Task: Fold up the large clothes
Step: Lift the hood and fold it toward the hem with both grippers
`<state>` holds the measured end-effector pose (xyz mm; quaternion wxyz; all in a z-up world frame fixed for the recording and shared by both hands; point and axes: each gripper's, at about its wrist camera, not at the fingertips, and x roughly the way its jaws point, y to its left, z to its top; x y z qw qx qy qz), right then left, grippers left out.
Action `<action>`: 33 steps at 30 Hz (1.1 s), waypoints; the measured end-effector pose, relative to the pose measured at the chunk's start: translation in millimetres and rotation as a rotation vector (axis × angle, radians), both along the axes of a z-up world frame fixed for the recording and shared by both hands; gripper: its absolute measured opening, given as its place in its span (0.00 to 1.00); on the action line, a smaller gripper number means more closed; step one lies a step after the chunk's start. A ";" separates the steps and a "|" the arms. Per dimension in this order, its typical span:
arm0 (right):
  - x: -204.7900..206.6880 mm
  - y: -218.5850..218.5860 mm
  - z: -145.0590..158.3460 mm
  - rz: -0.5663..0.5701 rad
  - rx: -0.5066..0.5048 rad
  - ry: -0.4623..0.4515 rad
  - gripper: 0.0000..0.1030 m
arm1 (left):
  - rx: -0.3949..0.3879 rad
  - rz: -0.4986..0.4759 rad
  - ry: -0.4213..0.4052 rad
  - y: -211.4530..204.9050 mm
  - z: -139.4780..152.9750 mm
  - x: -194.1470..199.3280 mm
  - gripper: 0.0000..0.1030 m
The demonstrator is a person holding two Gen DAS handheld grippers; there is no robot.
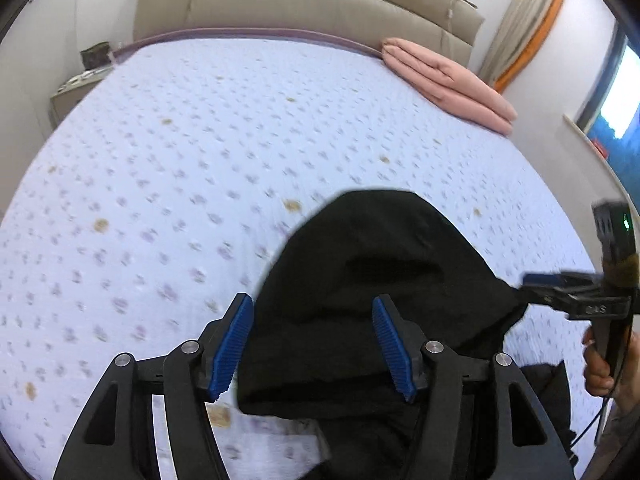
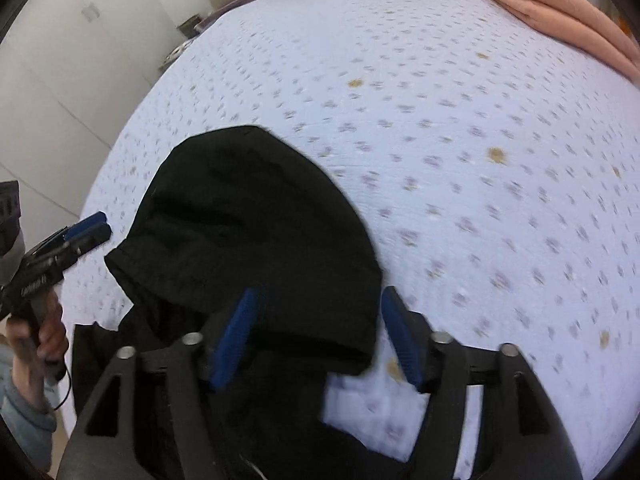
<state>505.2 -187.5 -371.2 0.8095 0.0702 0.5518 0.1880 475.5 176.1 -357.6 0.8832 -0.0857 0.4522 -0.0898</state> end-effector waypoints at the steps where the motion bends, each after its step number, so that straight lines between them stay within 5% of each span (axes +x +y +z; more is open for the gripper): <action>1: 2.5 -10.4 -4.5 -0.017 0.019 0.019 0.70 | 0.006 0.017 0.012 5.5 -2.0 4.4 0.63; 9: 25.1 -36.2 -56.8 -0.029 0.278 0.192 0.71 | -0.218 0.001 0.208 30.8 -62.4 47.3 0.63; 12: 32.7 -23.2 -76.8 0.009 0.383 0.246 0.68 | -0.244 0.009 0.228 27.0 -86.0 52.7 0.63; 14: 33.4 -10.1 -84.9 0.037 0.421 0.273 0.54 | -0.250 0.013 0.228 23.6 -93.4 55.3 0.63; 19: 36.2 11.7 -80.5 0.069 0.423 0.249 0.53 | -0.243 0.016 0.222 13.7 -101.6 63.1 0.66; 20: 35.0 13.2 -75.1 0.072 0.407 0.237 0.52 | -0.225 0.015 0.217 9.7 -92.9 60.3 0.65; 24: 23.1 15.7 -52.1 0.084 0.363 0.172 0.34 | -0.106 -0.020 0.150 -5.0 -73.0 48.1 0.16; 33: -55.7 19.7 50.8 0.140 0.290 -0.038 0.22 | -0.020 -0.069 -0.038 -20.0 19.6 -34.3 0.12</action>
